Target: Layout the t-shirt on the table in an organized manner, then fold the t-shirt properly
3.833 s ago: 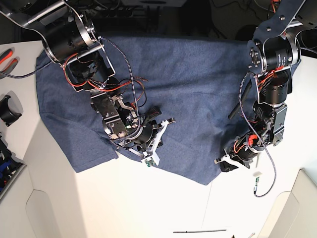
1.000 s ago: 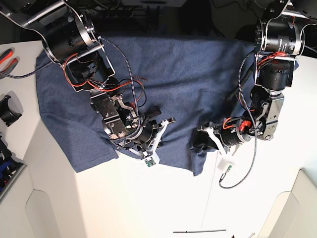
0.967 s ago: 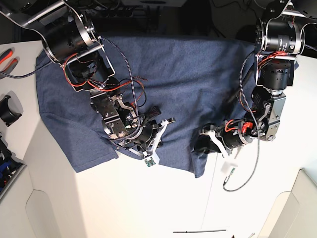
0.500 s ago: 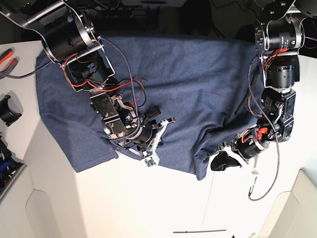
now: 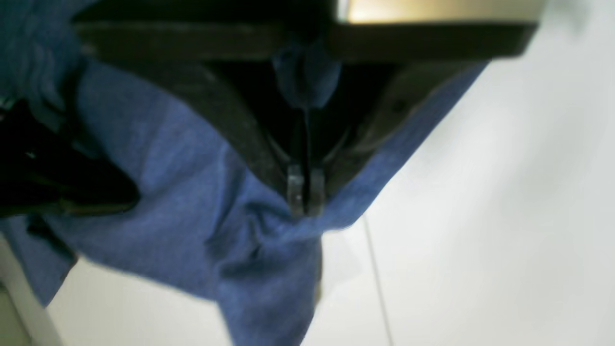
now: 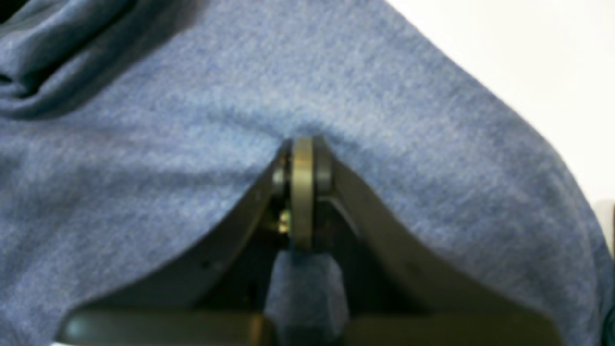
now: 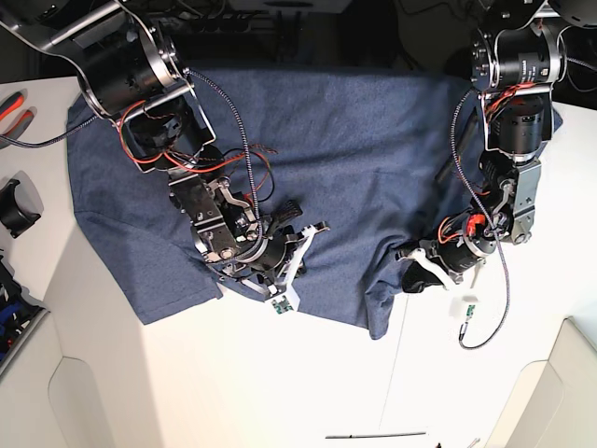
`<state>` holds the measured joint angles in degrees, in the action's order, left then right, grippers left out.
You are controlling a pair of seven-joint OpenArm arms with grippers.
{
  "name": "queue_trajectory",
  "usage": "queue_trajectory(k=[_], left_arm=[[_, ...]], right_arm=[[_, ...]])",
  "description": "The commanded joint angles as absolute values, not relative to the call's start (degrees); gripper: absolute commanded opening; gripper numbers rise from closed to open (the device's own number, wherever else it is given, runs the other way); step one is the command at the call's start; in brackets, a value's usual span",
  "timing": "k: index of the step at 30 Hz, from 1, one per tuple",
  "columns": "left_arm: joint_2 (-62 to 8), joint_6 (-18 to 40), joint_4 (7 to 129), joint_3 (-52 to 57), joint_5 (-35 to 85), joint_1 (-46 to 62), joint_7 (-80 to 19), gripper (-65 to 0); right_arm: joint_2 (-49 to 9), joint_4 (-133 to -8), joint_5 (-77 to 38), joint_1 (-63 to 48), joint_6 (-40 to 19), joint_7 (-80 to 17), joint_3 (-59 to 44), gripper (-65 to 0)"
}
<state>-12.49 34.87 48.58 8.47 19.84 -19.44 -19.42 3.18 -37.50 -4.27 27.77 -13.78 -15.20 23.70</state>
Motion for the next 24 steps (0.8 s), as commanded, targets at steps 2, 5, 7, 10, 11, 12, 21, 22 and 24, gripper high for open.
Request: queue_trajectory(k=[2, 5, 7, 10, 11, 12, 21, 22, 24], left_arm=[[-11.46, 35.55, 49.30, 8.54, 18.06, -22.00, -17.65, -65.0], [-10.04, 33.32, 47.07, 7.44, 13.91, -23.20, -16.86, -65.0], [-9.82, 30.15, 43.70, 4.89, 12.08, -24.53, -16.62, -65.0], [-9.82, 25.30, 38.54, 0.10, 7.81, -26.35, -14.37, -65.0], [-9.85, 23.35, 36.95, -1.41, 6.61, -26.89, -13.67, -65.0], [-9.82, 21.37, 35.70, -2.70, 5.52, -27.31, -12.95, -65.0], [-10.20, 6.37, 34.54, -4.86, -0.78, -27.79, -10.48, -65.0], [-10.50, 5.37, 34.54, -4.86, -1.50, -27.81, -10.48, -65.0], [-11.05, 4.10, 34.54, -4.86, -2.59, -27.92, -10.50, -65.0]], right_arm=[[2.85, -37.17, -3.25, 27.73, -13.30, -19.51, 23.75, -65.0], [2.83, -37.17, -3.25, 27.73, -13.28, -19.53, 23.75, -65.0], [2.85, -37.17, -3.25, 27.73, -13.28, -19.55, 23.75, -65.0], [2.83, -37.17, -3.22, 27.73, -13.28, -19.55, 23.75, -65.0], [2.83, -37.17, -3.22, 27.73, -13.28, -19.53, 23.75, -65.0], [2.83, -37.17, -3.25, 27.73, -13.28, -19.53, 23.75, -65.0], [2.83, -37.17, -3.22, 27.73, -13.28, -19.55, 23.75, -65.0], [2.83, -37.17, -3.22, 27.73, -13.28, -19.55, 23.75, -65.0], [2.83, -37.17, -3.22, 27.73, -13.28, -19.55, 23.75, -65.0]])
